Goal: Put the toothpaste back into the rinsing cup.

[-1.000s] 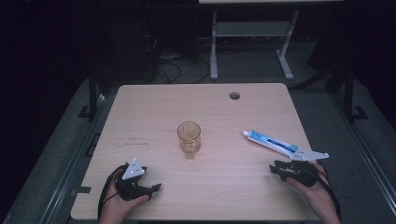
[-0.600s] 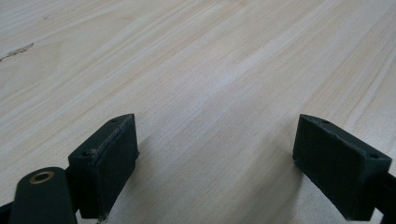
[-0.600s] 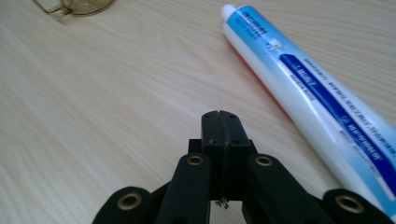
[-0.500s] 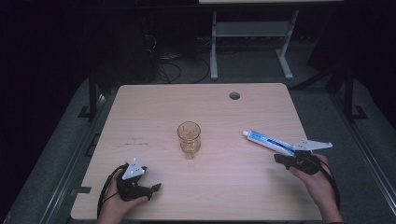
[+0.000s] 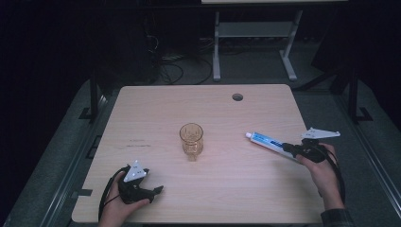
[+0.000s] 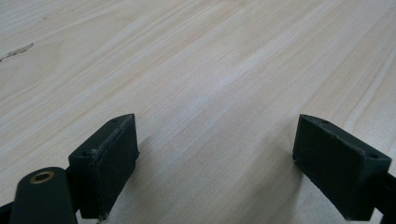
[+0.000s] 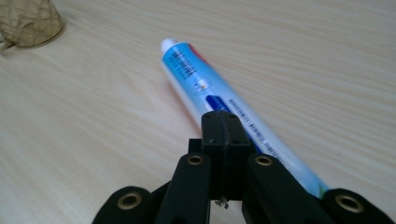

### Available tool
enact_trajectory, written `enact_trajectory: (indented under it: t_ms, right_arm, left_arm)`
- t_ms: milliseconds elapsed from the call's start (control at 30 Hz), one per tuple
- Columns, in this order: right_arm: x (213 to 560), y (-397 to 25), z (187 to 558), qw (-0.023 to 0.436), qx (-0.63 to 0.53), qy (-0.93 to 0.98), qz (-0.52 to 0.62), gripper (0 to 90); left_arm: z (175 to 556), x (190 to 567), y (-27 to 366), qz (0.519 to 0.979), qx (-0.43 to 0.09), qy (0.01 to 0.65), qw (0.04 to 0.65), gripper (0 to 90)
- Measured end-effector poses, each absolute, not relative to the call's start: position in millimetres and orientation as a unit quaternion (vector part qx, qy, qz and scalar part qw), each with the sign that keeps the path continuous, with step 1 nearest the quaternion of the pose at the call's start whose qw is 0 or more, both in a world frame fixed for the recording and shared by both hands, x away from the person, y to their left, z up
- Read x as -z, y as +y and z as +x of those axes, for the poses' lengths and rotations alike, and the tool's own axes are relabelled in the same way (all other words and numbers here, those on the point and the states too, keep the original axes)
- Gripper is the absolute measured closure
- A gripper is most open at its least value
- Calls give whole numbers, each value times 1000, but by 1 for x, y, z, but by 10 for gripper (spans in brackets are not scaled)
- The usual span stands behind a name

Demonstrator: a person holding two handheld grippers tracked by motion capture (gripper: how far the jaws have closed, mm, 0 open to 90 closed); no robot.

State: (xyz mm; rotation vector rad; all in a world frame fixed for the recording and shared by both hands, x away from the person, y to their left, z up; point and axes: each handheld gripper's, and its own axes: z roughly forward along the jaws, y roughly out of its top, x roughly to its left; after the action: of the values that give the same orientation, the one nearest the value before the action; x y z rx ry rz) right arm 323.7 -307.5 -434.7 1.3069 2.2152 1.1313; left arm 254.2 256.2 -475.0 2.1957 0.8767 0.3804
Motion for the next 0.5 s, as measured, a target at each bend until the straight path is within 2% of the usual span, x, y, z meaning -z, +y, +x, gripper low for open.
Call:
enact_trajectory:
  t_ms: [500]
  right_arm:
    - [445, -318, 356, 178, -372, 768, 490, 897]
  left_arm:
    - [254, 475, 256, 854, -148, 341, 365, 133]
